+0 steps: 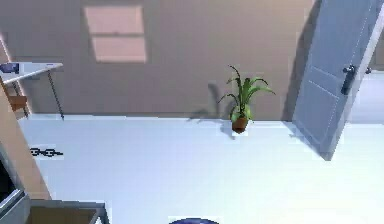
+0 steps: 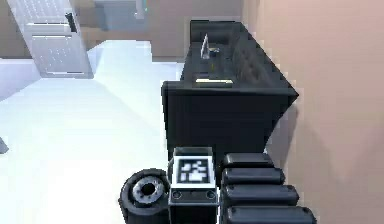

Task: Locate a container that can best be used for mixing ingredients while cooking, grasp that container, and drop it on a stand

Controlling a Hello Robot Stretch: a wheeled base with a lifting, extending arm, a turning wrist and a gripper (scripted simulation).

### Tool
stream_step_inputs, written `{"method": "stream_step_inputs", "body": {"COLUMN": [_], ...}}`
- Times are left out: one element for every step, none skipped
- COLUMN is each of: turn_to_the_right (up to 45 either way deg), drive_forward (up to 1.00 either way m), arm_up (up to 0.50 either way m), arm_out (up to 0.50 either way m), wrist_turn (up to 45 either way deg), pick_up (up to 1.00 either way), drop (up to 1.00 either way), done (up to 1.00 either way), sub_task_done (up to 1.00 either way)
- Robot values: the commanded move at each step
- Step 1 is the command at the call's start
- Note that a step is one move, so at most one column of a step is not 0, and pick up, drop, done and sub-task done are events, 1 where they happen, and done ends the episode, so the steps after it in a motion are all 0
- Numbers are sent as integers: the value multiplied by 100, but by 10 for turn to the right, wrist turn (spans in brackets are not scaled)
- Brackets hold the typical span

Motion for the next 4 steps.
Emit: {"method": "stream_step_inputs", "body": {"turn_to_the_right": [-450, -420, -450, -450], "drive_forward": [0, 0, 0, 0], "arm_up": [0, 0, 0, 0], "arm_out": [0, 0, 0, 0], "wrist_turn": [0, 0, 0, 0], "pick_up": [0, 0, 0, 0], "drop": [0, 0, 0, 0], "done": [0, 0, 0, 0], "sub_task_done": [0, 0, 0, 0]}}
